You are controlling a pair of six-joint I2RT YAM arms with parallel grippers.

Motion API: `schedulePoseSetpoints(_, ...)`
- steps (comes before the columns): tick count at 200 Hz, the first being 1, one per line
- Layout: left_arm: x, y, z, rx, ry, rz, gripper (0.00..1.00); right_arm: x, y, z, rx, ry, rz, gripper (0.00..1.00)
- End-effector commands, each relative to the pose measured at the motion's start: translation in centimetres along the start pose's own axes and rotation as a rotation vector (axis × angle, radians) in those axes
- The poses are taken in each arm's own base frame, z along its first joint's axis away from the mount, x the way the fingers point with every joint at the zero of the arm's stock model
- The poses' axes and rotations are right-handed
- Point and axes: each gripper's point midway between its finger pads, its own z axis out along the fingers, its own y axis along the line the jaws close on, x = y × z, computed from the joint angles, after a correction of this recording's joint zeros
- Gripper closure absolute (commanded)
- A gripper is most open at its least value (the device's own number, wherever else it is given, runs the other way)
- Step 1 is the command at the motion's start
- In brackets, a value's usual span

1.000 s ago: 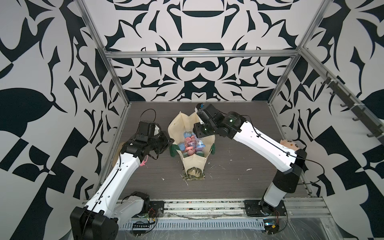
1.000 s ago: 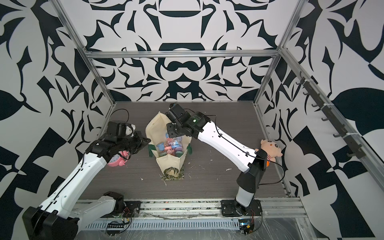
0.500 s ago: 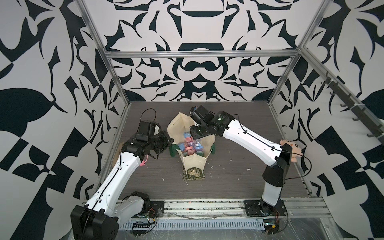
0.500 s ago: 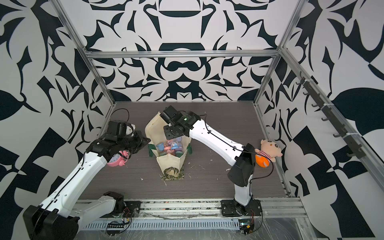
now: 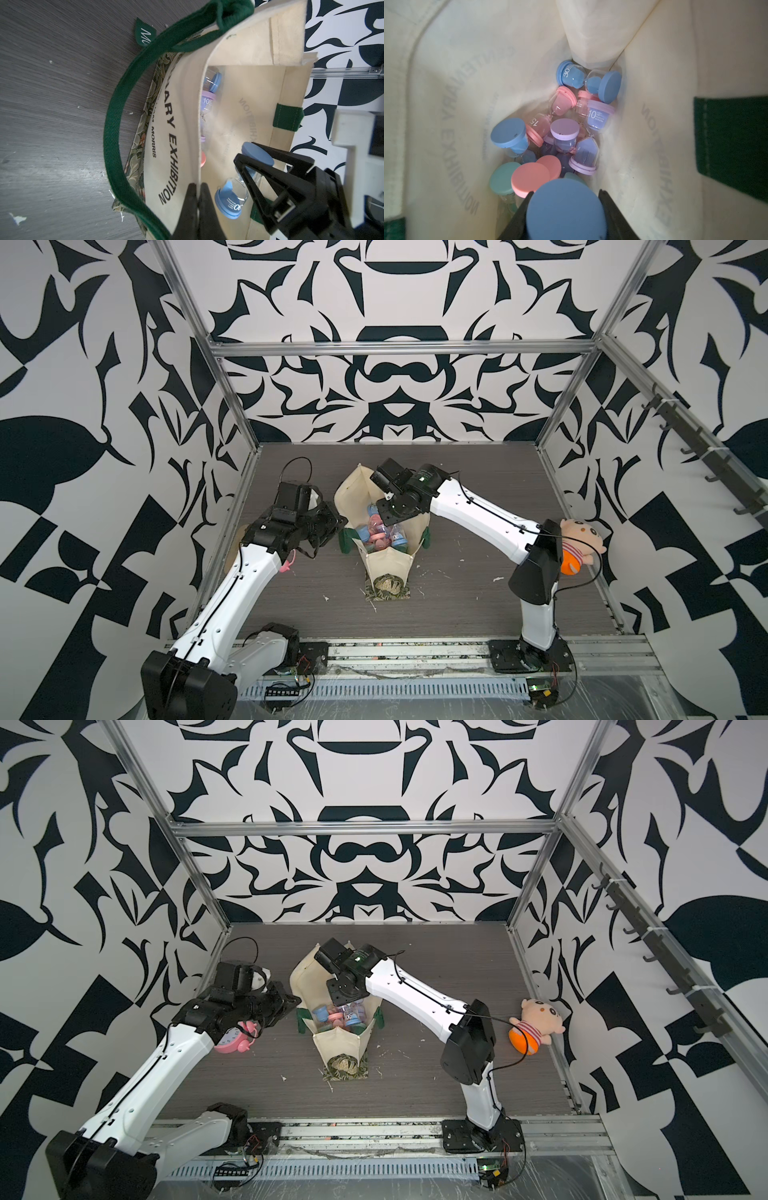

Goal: Put the hourglass into the canvas bag
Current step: Place the hourglass in the canvas bag.

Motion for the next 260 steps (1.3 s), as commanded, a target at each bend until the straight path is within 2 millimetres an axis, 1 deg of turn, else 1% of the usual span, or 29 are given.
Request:
schedulePoseSetpoints(1,-0.4,-0.7,-0.1,0.028,-0.016,0.02,1.0,-1.2,0.1,-2.2,-0.001,-0.049,0.009,1.0)
schedulePoseSetpoints(40,-0.6,-0.8,0.1,0.034,-0.017,0.016,1.0,-0.9,0.4,-1.4,0.017,-0.025,-0.012,1.0)
schedulePoseSetpoints(84,-0.6,-0.7,0.3,0.031,-0.017,0.013,1.0,-0.1,0.0,-0.2,0.056,0.017,-0.025,1.0)
schedulePoseSetpoints(116,-0.7,-0.5,0.8,0.026,-0.012,0.014,1.0,1.4,0.1,0.6,0.07,0.054,-0.039,1.0)
schedulePoseSetpoints(125,-0.7,-0.4,0.9,0.024,-0.011,0.013,1.0,2.0,0.3,1.1,0.074,0.068,-0.046,1.0)
schedulePoseSetpoints(128,-0.7,-0.4,1.0,0.023,-0.01,0.012,1.0,2.0,-0.1,1.2,0.101,0.057,-0.05,1.0)
schedulePoseSetpoints(164,-0.9,-0.3,1.4,0.014,-0.008,0.016,1.0,4.2,-0.7,2.5,0.141,0.109,-0.053,1.0)
schedulePoseSetpoints(185,-0.9,-0.3,1.5,0.018,-0.005,0.02,1.0,4.8,-1.0,2.5,0.149,0.118,-0.045,1.0)
schedulePoseSetpoints(219,-1.0,0.0,2.1,0.012,-0.002,0.018,1.0,5.2,-1.2,2.2,0.152,0.123,-0.036,1.0)
schedulePoseSetpoints(260,-1.2,0.0,2.3,0.01,-0.008,0.026,1.0,5.9,-1.2,2.8,0.165,0.143,-0.029,1.0)
